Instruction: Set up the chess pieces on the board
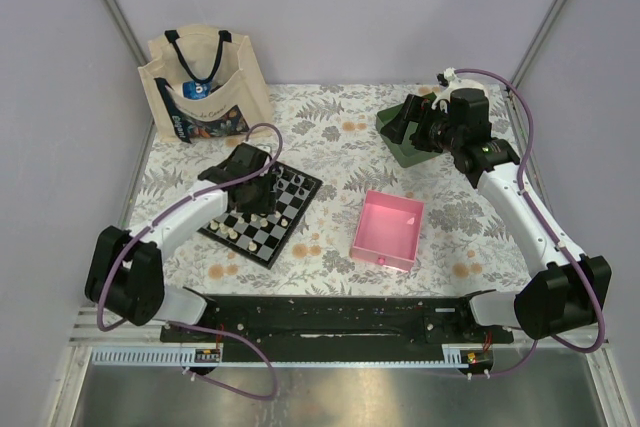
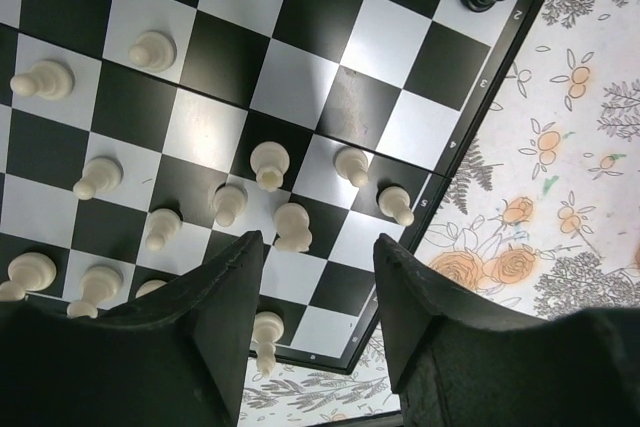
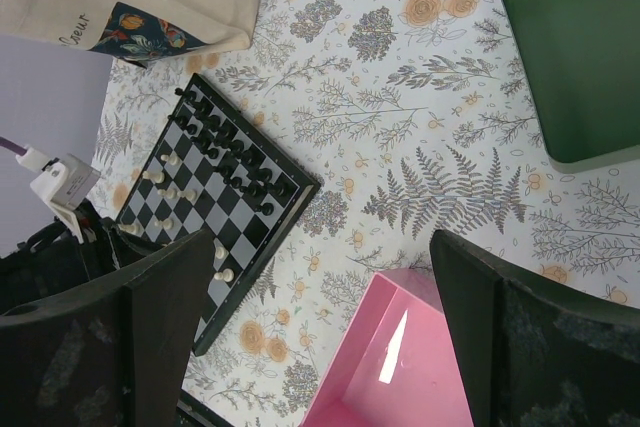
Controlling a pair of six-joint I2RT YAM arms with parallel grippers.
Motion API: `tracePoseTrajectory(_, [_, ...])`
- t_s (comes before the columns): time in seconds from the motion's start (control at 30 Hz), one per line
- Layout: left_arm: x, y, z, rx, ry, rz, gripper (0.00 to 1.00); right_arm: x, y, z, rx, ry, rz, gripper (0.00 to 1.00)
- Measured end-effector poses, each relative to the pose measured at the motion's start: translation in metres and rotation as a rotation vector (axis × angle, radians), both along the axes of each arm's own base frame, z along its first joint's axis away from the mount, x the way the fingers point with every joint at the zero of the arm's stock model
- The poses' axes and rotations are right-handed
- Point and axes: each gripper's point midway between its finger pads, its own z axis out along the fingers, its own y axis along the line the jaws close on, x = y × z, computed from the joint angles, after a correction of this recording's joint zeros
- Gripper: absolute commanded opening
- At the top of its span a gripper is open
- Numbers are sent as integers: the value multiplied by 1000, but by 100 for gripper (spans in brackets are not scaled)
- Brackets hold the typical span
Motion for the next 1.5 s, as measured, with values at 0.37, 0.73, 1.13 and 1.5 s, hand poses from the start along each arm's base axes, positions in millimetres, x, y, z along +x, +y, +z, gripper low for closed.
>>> tracePoseTrajectory(0.37, [0, -1, -19, 44, 61, -25, 46, 0, 0, 0, 0, 0, 0, 99])
tracePoseTrajectory(0.73, [-5, 4, -30, 95, 113, -28, 36, 0, 0, 0, 0, 0, 0, 99])
tracePoseTrajectory(1.13, [-4, 7, -33, 125, 117, -22, 30, 0, 0, 0, 0, 0, 0, 99])
tracePoseTrajectory(1.5, [-9, 10, -36, 140, 142, -18, 27, 0, 0, 0, -1, 0, -1, 99])
